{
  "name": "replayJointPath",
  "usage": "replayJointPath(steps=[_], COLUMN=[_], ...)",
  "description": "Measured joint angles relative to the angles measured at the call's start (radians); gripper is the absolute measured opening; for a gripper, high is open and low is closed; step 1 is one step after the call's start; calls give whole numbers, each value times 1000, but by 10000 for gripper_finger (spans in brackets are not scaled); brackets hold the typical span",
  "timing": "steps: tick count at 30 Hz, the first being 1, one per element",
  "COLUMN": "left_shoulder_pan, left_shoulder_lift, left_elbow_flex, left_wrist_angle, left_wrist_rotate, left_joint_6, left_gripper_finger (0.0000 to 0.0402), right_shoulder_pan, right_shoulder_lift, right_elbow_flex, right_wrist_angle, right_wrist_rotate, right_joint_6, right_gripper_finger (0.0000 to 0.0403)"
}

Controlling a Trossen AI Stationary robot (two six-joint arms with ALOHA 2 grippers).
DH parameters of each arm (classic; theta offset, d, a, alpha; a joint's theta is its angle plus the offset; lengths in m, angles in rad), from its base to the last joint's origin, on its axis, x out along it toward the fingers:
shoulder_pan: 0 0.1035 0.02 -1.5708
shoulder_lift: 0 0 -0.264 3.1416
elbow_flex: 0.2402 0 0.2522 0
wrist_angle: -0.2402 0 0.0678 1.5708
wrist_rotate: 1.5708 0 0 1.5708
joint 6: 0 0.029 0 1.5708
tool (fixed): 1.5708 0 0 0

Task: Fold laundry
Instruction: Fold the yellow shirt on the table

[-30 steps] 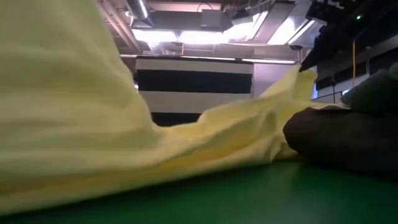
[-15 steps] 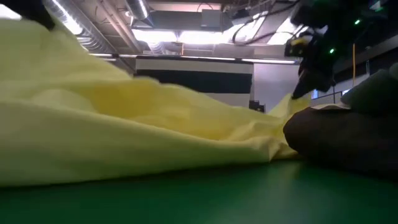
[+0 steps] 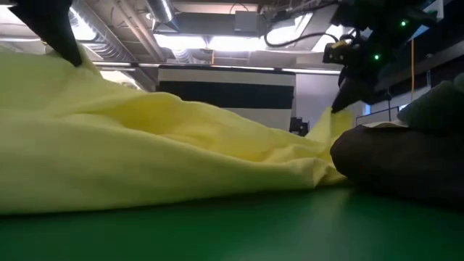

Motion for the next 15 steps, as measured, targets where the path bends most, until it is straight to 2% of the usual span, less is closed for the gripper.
replayJointPath(steps=[3,10,15], left_shoulder_pan=[10,16,16], left_shoulder_lift=[0,0,0], left_elbow_flex=[0,0,0], left_wrist_angle=[25,67,93], left_wrist_rotate=[-6,-51,-52], left_joint_6=[3,27,29], left_gripper_finger=[0,0,0], right_shoulder_pan=[0,1,1], right_shoulder_lift=[-10,-28,-35], right_elbow_flex=[22,82,135], right_wrist_angle=[1,-12,-24], right_wrist_rotate=[-27,-31,-32], right_joint_6=[-27,-33,-31], right_gripper_finger=[60,190,239])
